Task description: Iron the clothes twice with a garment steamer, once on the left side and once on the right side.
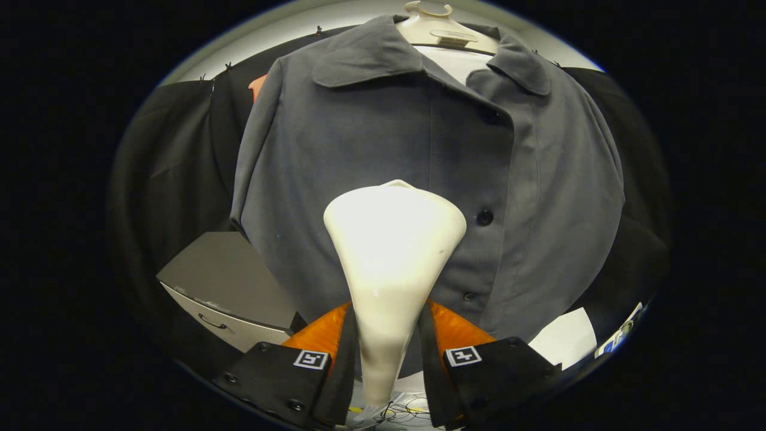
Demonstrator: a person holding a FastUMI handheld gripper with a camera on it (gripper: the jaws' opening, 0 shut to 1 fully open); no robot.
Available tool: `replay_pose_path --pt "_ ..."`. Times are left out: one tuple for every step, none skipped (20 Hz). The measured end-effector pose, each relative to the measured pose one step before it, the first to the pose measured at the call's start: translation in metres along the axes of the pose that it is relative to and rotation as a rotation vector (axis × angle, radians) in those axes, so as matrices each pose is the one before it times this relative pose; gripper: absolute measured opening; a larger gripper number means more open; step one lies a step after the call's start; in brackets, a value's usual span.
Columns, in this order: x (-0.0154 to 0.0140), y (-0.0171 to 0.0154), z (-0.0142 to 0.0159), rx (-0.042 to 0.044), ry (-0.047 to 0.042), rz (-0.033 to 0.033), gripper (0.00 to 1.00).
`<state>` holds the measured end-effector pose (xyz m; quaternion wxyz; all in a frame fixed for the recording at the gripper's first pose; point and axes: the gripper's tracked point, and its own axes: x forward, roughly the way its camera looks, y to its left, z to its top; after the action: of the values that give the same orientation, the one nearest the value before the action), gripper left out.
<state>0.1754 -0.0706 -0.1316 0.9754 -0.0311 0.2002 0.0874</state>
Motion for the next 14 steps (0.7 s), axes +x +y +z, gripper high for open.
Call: replay_pose_path --pt "0.00285 0.00054 -0.00727 0.00132 0.00978 0.00016 0.57" --pt "0.00196 -0.00005 -0.00817 0.00188 0.01052 -0.00082 0.57" --pt "0.00250 -0.00076 -0.00631 0.00214 0.01289 -0.00011 0.57" --pt "0.00173 -0.00090 -0.00637 0.00395 0.01346 -0.00038 0.57" --pt "0.00308 -0.00221 -0.00844 0.00296 0.01164 0.00020 0.57" --pt "0.00173 -0.00186 -0.00675 0.00024 0.00959 -0.00024 0.57" --pt "0.00098 -0.00013 -0.00548 -0.00166 0.00902 -0.00080 0.57" --pt "0.00155 -0.00131 -0.00586 -0.00167 0.00988 -0.00127 0.57" --pt "0.00247 -0.00095 -0.00674 -0.00062 0.01274 -0.00035 0.57" --pt "0.00278 -0.00111 -0.00685 0.00100 0.01427 0.00037 0.57" --pt "0.00414 -0.00135 -0.00784 0.00217 0.01584 0.00043 0.57" --pt "0.00440 -0.00084 -0.00790 0.00246 0.01367 0.00007 0.57" --pt "0.00156 -0.00097 -0.00677 0.00193 0.01472 -0.00080 0.57" --pt "0.00079 -0.00068 -0.00766 0.00143 0.01365 -0.00106 0.57"
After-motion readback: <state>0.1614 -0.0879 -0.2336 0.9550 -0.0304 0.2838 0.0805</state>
